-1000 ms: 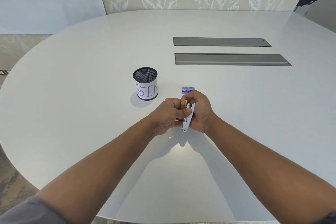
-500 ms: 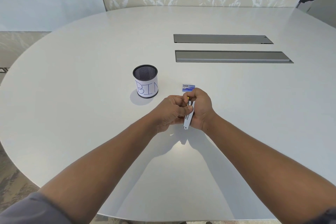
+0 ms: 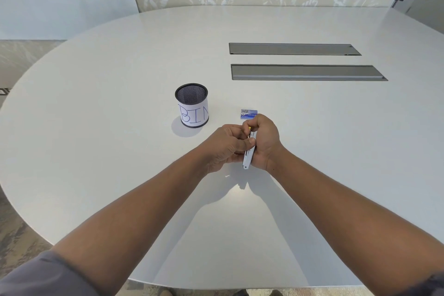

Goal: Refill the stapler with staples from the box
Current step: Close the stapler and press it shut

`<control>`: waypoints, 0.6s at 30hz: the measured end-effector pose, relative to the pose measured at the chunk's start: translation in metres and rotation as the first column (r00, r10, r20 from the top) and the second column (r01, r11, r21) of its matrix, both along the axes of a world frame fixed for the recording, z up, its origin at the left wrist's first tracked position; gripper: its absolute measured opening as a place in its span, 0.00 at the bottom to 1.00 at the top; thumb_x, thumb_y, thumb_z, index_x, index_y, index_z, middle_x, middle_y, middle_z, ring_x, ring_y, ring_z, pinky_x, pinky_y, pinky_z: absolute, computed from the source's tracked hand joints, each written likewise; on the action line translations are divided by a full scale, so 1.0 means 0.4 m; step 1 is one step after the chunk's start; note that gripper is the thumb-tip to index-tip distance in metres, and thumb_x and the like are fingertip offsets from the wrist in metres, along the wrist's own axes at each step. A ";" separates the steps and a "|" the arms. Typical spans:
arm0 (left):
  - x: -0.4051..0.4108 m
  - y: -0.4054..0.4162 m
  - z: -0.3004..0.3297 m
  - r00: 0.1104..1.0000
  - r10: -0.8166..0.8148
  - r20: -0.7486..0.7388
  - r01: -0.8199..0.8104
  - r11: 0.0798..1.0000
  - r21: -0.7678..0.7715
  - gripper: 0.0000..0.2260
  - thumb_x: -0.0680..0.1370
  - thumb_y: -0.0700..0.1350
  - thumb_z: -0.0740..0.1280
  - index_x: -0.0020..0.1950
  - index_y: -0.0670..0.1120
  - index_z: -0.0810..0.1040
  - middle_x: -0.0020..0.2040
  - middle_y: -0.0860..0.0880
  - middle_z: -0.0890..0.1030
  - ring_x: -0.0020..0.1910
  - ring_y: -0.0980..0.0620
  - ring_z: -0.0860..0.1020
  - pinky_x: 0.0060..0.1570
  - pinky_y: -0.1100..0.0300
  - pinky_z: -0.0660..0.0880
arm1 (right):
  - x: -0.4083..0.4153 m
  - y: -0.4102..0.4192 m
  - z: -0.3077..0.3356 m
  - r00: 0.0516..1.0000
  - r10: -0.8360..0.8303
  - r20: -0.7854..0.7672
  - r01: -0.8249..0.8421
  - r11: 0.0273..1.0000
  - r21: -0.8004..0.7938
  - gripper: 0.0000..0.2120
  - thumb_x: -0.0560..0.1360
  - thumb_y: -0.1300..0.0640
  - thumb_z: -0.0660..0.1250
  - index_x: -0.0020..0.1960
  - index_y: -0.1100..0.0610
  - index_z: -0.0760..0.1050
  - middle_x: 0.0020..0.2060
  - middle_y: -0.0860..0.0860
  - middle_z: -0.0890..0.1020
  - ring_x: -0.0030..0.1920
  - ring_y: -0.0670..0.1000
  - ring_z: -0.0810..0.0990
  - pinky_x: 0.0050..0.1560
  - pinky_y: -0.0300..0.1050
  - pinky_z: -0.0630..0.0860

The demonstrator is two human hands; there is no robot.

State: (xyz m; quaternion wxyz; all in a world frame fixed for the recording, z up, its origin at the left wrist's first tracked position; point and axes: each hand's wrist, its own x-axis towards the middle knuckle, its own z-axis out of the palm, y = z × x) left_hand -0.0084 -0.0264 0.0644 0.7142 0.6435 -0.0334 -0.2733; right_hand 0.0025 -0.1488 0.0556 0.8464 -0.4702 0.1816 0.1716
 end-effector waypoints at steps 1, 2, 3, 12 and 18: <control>0.000 0.002 0.000 1.000 -0.008 -0.013 0.008 1.000 -0.011 0.05 0.79 0.35 0.68 0.54 0.37 0.78 0.47 0.42 0.80 0.45 0.45 0.80 0.47 0.54 0.82 | 0.000 -0.001 0.000 1.000 0.003 0.005 -0.003 1.000 0.001 0.13 0.70 0.55 0.57 0.28 0.57 0.65 0.25 0.51 0.68 0.24 0.52 0.71 0.33 0.41 0.74; 0.000 0.004 -0.002 1.000 -0.016 -0.023 0.015 1.000 -0.022 0.05 0.80 0.35 0.68 0.55 0.37 0.79 0.47 0.42 0.80 0.46 0.45 0.80 0.48 0.54 0.81 | 0.001 -0.002 0.001 1.000 0.011 0.013 -0.011 1.000 -0.004 0.12 0.70 0.55 0.57 0.29 0.58 0.67 0.25 0.52 0.68 0.25 0.52 0.72 0.32 0.41 0.74; 0.000 0.006 -0.002 0.999 -0.018 -0.034 0.017 0.999 -0.036 0.05 0.80 0.35 0.68 0.55 0.38 0.79 0.46 0.42 0.81 0.46 0.46 0.80 0.49 0.54 0.81 | 0.002 -0.004 0.003 0.999 0.025 0.024 -0.025 1.000 -0.012 0.12 0.70 0.55 0.57 0.30 0.58 0.69 0.25 0.52 0.70 0.25 0.52 0.72 0.33 0.41 0.75; 0.006 0.020 -0.002 0.998 0.059 -0.024 -0.061 0.995 -0.073 0.09 0.78 0.38 0.71 0.58 0.38 0.82 0.49 0.44 0.84 0.45 0.48 0.83 0.44 0.57 0.82 | -0.005 -0.037 0.004 0.992 0.062 0.113 -0.074 0.992 0.106 0.27 0.75 0.33 0.63 0.50 0.60 0.76 0.42 0.60 0.82 0.40 0.58 0.81 0.50 0.55 0.76; 0.009 0.025 -0.004 0.985 0.171 -0.006 -0.171 0.977 -0.127 0.12 0.78 0.38 0.72 0.60 0.37 0.81 0.50 0.41 0.85 0.44 0.47 0.84 0.45 0.56 0.83 | -0.035 -0.041 -0.016 0.988 0.120 0.101 -0.123 0.992 0.024 0.25 0.80 0.35 0.59 0.47 0.52 0.85 0.45 0.54 0.83 0.42 0.54 0.81 0.51 0.51 0.78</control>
